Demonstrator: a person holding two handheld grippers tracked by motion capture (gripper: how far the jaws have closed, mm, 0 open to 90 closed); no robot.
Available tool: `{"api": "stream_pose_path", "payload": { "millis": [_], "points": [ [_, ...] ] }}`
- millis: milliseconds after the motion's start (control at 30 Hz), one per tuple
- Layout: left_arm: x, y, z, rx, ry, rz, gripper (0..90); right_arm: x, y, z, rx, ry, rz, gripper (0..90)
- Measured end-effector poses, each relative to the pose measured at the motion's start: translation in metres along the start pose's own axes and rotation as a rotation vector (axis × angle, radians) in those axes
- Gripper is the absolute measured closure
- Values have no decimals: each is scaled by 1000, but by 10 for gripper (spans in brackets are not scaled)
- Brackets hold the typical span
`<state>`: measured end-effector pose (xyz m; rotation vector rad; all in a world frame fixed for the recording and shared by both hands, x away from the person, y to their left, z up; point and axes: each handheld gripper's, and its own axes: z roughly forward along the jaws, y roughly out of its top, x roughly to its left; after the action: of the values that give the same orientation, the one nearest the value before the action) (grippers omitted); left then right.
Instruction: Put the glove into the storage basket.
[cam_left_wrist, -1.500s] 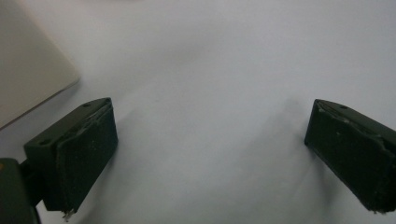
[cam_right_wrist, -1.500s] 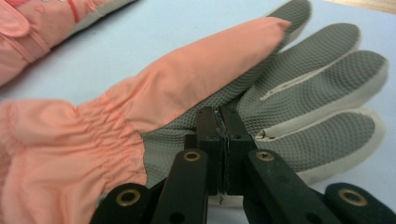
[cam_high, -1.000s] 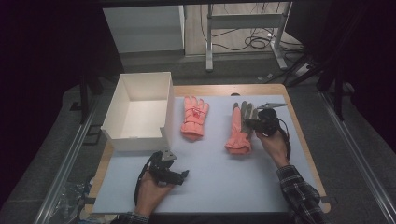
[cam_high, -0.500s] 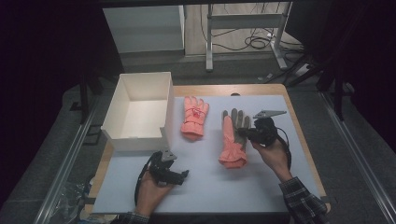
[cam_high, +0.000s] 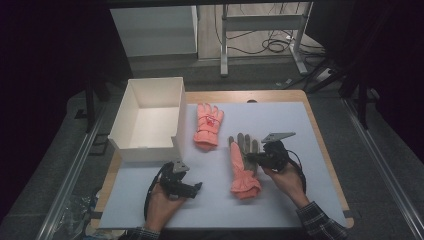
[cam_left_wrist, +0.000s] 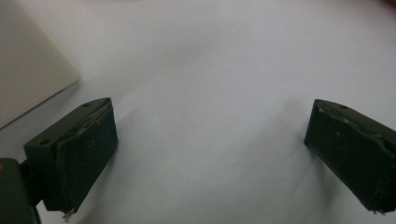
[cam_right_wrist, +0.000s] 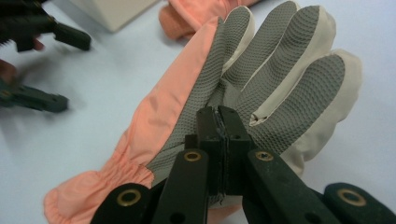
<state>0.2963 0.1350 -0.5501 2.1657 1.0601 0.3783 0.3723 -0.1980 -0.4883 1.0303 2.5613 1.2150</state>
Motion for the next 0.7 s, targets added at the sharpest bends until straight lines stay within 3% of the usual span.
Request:
{"api": "stream_pose_path", "payload": {
  "millis": [367,600,700],
  "points": [
    [0,0,0,-2,0,0,24,-6,-3,6,4,-21,-29,817],
    [0,0,0,-1,-1,0,24,-12,4,1,-12,-51,-42,741],
    [0,0,0,-2,0,0,24,-11,15,0,-25,-57,-55,697]
  ]
}}
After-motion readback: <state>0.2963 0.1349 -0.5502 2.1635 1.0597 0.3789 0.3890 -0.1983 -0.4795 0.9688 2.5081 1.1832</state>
